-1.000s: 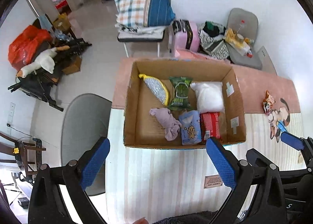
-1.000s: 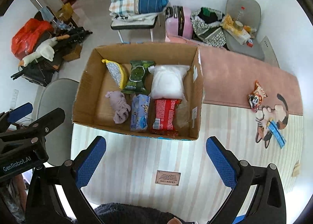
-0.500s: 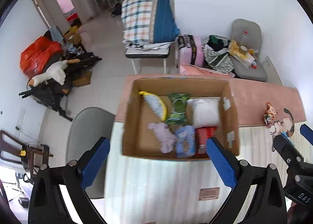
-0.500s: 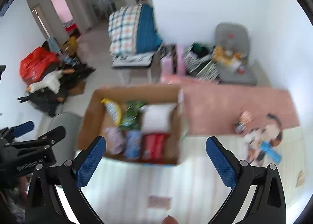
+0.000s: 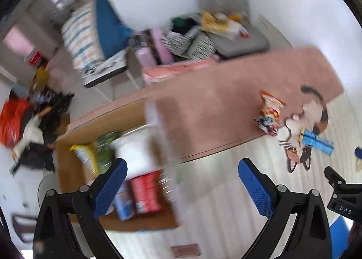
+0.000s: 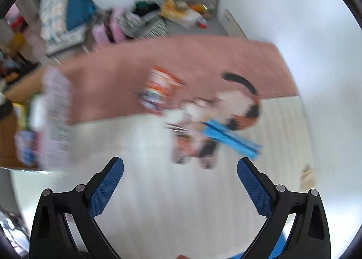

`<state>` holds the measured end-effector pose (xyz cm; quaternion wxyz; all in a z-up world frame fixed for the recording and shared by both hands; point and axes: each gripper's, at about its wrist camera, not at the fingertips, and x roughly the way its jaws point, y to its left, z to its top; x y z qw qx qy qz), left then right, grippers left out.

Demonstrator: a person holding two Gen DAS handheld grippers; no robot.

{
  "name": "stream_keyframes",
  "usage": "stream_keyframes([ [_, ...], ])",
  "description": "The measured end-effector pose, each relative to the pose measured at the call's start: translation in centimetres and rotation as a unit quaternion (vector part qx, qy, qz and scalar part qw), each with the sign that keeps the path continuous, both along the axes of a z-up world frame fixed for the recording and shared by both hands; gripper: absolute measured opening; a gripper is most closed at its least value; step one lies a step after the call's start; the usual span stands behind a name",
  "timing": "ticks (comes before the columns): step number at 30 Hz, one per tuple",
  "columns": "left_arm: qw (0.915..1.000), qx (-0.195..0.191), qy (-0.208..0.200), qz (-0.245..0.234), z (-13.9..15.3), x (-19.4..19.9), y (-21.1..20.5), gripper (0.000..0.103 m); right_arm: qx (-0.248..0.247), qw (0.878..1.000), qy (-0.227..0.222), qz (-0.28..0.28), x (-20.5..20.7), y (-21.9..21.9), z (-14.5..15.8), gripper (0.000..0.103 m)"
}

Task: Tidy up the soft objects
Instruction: 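Grasp the blue stick pack with the right tool while the left tool grasps the orange snack bag, then place both held items into the box and open both tools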

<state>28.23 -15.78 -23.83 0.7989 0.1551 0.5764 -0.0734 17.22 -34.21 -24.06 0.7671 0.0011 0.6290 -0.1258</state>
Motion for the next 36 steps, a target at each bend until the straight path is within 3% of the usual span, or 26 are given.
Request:
stream_keyframes([
  [6, 0.9960, 0.045, 0.049, -0.059, -7.4, 3.4, -10.7, 0.101, -0.023, 0.995, 0.094, 0.025, 2.5, -8.9, -8.5, 0.100],
  [10, 0.9914, 0.075, 0.069, -0.083, -10.9, 5.0, -14.7, 0.101, -0.002, 0.988, 0.152, 0.029, 4.5, -13.1, -14.7, 0.085],
  [13, 0.9887, 0.084, 0.074, -0.100, -12.5, 5.9, -16.8, 0.101, 0.015, 0.980, 0.192, 0.050, 5.3, -14.7, -18.0, 0.083],
  [16, 0.9863, 0.085, 0.090, -0.109, -13.5, 6.4, -17.8, 0.101, 0.039, 0.975, 0.210, 0.062, 5.4, -15.6, -19.5, 0.068],
  [17, 0.9862, 0.080, 0.097, -0.108, -13.8, 6.7, -17.9, 0.101, 0.058, 0.976, 0.206, 0.049, 5.6, -16.1, -19.4, 0.053],
  [20, 0.9852, 0.062, 0.124, -0.101, -14.7, 7.6, -18.0, 0.101, 0.111, 0.974, 0.187, -0.060, 5.8, -19.3, -19.1, 0.031],
  [24, 0.9802, 0.054, 0.160, -0.103, -16.5, 8.9, -18.7, 0.101, 0.184, 0.956, 0.130, -0.189, 5.4, -22.9, -18.1, 0.031],
  [27, 0.9765, 0.052, 0.178, -0.110, -17.7, 9.6, -19.4, 0.101, 0.199, 0.950, 0.131, -0.202, 5.3, -23.5, -18.2, 0.044],
  [29, 0.9729, 0.052, 0.190, -0.120, -18.6, 10.0, -20.0, 0.092, 0.201, 0.948, 0.144, -0.200, 5.2, -23.5, -18.9, 0.047],
  [31, 0.9706, 0.063, 0.194, -0.127, -19.4, 10.1, -20.5, 0.069, 0.192, 0.950, 0.152, -0.196, 5.1, -23.2, -19.3, 0.048],
  [33, 0.9672, 0.063, 0.208, -0.132, -20.2, 10.0, -20.8, 0.058, 0.173, 0.953, 0.159, -0.189, 5.0, -22.2, -19.2, 0.048],
  [34, 0.9688, 0.059, 0.204, -0.129, -20.1, 10.1, -20.9, 0.046, 0.163, 0.954, 0.165, -0.190, 5.0, -22.0, -19.2, 0.048],
  [36, 0.9686, 0.056, 0.208, -0.124, -20.1, 10.0, -20.7, 0.041, 0.136, 0.957, 0.175, -0.189, 5.1, -21.2, -19.2, 0.040],
])
